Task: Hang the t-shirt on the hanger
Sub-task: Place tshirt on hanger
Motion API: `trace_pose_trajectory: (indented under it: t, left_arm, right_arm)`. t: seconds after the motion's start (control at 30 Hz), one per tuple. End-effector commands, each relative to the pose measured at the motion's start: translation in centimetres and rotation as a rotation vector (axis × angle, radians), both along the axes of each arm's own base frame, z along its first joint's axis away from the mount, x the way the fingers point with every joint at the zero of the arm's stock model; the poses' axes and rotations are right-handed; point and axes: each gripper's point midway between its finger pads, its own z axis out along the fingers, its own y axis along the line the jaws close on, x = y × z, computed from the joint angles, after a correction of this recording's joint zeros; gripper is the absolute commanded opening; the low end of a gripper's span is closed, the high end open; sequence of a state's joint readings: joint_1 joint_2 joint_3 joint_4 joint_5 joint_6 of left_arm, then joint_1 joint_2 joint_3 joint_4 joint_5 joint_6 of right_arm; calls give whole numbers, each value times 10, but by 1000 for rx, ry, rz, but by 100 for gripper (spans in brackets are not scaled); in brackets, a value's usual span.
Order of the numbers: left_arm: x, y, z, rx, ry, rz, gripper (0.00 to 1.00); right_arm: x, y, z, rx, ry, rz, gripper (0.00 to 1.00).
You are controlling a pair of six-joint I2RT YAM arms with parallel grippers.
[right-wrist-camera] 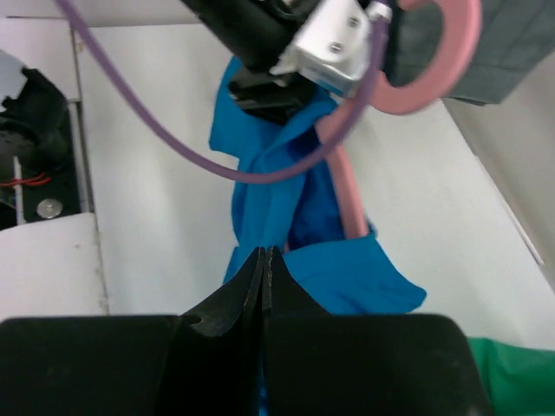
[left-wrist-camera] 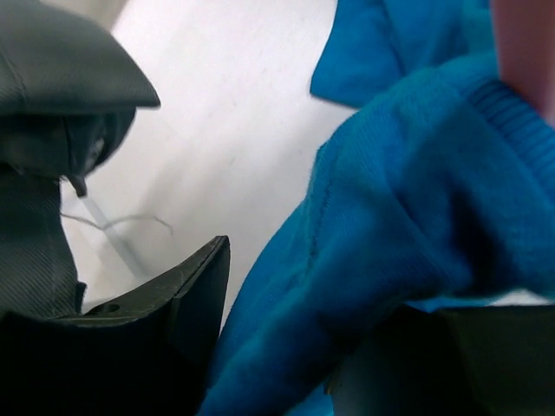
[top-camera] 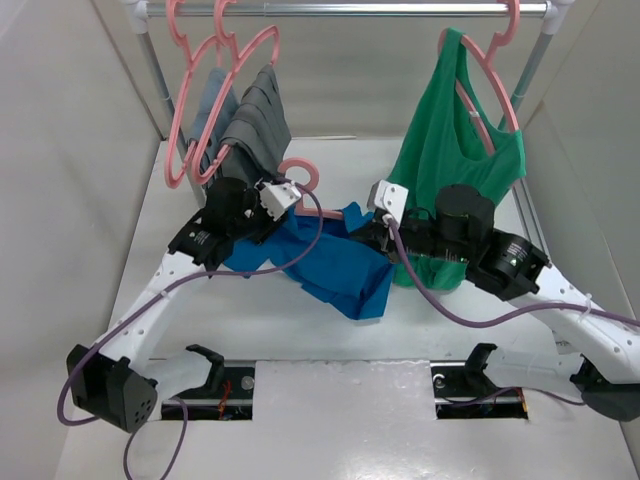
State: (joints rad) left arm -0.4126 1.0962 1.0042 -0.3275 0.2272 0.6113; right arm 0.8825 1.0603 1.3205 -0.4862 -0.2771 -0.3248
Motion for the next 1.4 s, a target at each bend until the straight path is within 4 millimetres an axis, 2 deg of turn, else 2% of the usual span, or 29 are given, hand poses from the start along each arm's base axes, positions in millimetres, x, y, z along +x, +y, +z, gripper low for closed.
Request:
trace_pose_trajectory:
  t: [0.0, 0.07, 0.13, 0.23, 0.3, 0.37, 0.4, 0.43, 0.47, 0.53, 0.63, 0.67, 0.7, 0.73, 0.77, 0.8, 0.83, 0.93, 1.0, 1.07, 1.1, 1.2, 1.37]
  left_arm:
    - [16, 7, 27, -35, -36, 113, 0]
    - [18, 7, 21, -35, -7, 132, 0]
    - [23, 7, 28, -56, -10, 151, 0]
    - [30, 8, 39, -72, -32, 176, 0]
    - [34, 12, 43, -79, -37, 203, 0]
    - [34, 9, 49, -99, -41, 197, 0]
    - [35, 9, 56, -106, -53, 197, 0]
    - [34, 5, 56, -109, -51, 169, 0]
    - [33, 2, 56, -115, -47, 157, 0]
    - [28, 1, 65, -125, -72, 130, 0]
    - [22, 0, 61, -107, -87, 91, 0]
    - [18, -2, 65, -122, -98, 74, 0]
    - [15, -2, 61, -101, -104, 48, 0]
    - [12, -3, 60, -97, -110, 27, 0]
    - [6, -2, 64, -97, -130, 7, 0]
    - [-2, -9, 55, -88, -119, -38, 0]
    - [-6, -11, 53, -66, -137, -72, 0]
    - [-19, -18, 50, -62, -149, -152, 0]
    - [-20, -20, 50, -60, -152, -166, 0]
    - [-24, -24, 49, -64, -146, -207, 0]
    - [-26, -24, 52, -67, -157, -207, 0]
    - [-27, -25, 52, -72, -155, -216, 0]
    - [-29, -28, 55, -80, -152, -232, 0]
  right_arm:
    - [-21, 10, 32, 88, -26, 84, 0]
    - [-28, 14, 16, 49, 14, 123, 0]
    - [-39, 19, 2, 23, 62, 176, 0]
    - [-46, 19, -30, -48, 137, 207, 0]
    - [-48, 19, -73, -140, 226, 213, 0]
    - [-50, 17, -101, -196, 278, 210, 0]
    - [-51, 15, -109, -213, 293, 208, 0]
    - [-45, 13, -110, -222, 281, 172, 17]
    - [-43, 12, -114, -223, 289, 154, 26]
    - [-40, 9, -98, -179, 248, 128, 37]
    - [-31, 0, -51, -69, 140, 58, 59]
    - [-29, -5, -41, -46, 124, 30, 64]
    - [-20, -11, -29, -23, 87, -33, 73]
    - [-17, -16, -9, 16, 61, -65, 77]
    - [-14, -19, 1, 32, 43, -90, 79]
    - [-9, -24, 13, 51, 22, -127, 80]
    - [-8, -28, 36, 93, -9, -141, 81]
    - [5, -19, 36, 32, -33, -152, 82]
    - [18, -8, 22, -57, -33, -151, 82]
    - [26, -1, 19, -92, -26, -156, 82]
    - [32, 7, 6, -129, -15, -152, 82]
    - [37, 23, -5, -170, -16, -105, 81]
    - [44, 33, -21, -219, 7, -89, 80]
